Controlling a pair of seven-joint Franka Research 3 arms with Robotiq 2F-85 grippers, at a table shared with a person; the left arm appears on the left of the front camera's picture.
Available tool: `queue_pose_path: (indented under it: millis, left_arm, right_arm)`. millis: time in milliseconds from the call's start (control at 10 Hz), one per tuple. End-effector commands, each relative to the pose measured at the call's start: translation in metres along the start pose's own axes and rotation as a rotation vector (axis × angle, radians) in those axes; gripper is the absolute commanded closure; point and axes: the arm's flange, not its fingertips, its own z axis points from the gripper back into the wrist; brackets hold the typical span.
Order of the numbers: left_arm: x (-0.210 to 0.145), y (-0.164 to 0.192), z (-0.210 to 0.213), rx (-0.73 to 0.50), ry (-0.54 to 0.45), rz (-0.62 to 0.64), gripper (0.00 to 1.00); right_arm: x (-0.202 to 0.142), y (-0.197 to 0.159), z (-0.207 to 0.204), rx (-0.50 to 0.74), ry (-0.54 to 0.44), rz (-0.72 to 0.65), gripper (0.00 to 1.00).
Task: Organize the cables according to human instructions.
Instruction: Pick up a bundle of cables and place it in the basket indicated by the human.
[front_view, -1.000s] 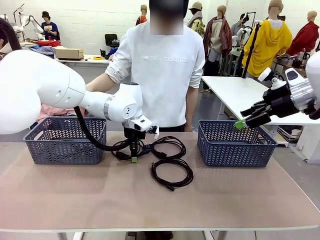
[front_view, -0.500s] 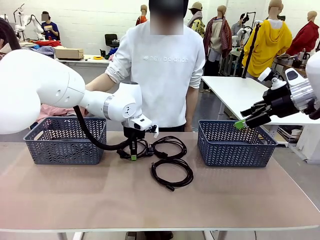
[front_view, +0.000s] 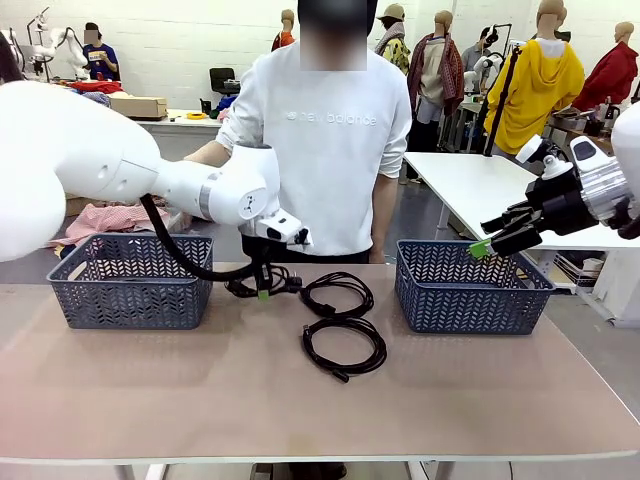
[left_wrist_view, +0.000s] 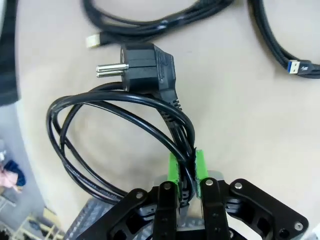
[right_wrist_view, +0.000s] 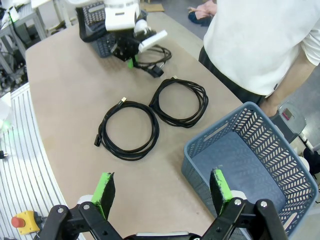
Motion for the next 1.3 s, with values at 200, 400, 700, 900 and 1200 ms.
queue_pose_path:
  millis: [200,400,700,900,1200]
  left_arm:
    - [-0.019,-0.006,0.073,0.116,-0.029,0.017,1.0]
    - [-0.037,-0.011,0.113,0.166,-0.051,0.025,1.0]
    - [-0.086,-0.028,0.161,0.219,-0.055,0.034,1.0]
    - [-0.13,-0.035,0.178,0.251,-0.046,0.099,1.0]
    - [-0.186,-0.04,0.171,0.247,-0.039,0.159,1.0]
  right_arm:
    - [0.001,-0.001,-0.001,0.008,-0.023,-0.004,0.0]
    - [0.001,-0.001,-0.001,0.008,-0.023,-0.004,0.0]
    - [0.001,-0.001,-0.001,0.008,-0.023,-0.004,0.0]
    - [0.001,-0.001,-0.001,0.008,-0.023,-0.004,0.0]
    - [0.001,-0.001,-0.001,0.008,-0.023,-0.004,0.0]
